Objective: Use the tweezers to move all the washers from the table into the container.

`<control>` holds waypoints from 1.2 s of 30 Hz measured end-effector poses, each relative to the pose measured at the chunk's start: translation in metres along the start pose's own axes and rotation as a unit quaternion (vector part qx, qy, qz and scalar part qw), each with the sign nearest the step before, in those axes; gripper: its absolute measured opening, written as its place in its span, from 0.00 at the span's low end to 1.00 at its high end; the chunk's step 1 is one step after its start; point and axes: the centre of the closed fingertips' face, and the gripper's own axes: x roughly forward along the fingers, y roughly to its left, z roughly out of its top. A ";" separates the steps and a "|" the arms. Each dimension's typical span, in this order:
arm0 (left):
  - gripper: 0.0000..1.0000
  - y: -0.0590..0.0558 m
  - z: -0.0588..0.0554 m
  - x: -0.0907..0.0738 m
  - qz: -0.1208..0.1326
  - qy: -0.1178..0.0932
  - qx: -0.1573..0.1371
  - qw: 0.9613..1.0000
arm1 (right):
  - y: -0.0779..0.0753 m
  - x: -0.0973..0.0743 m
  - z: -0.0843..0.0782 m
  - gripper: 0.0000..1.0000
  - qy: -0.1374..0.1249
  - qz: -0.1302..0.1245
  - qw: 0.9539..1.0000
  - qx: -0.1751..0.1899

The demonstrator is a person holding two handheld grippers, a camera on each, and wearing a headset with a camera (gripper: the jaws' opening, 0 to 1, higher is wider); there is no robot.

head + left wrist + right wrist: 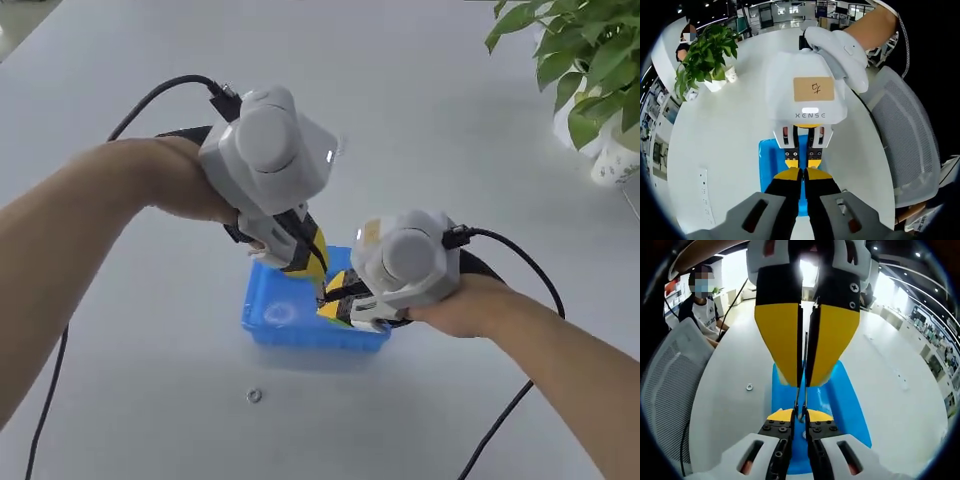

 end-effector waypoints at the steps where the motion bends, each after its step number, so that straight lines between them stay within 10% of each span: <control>1: 0.06 0.001 -0.001 0.001 0.000 0.001 -0.001 1.000 | 0.000 0.001 -0.001 0.10 0.002 0.001 1.000 0.000; 36: 0.06 0.006 -0.013 0.018 -0.008 -0.005 -0.017 1.000 | 0.000 0.016 -0.017 0.11 0.021 0.025 0.999 0.006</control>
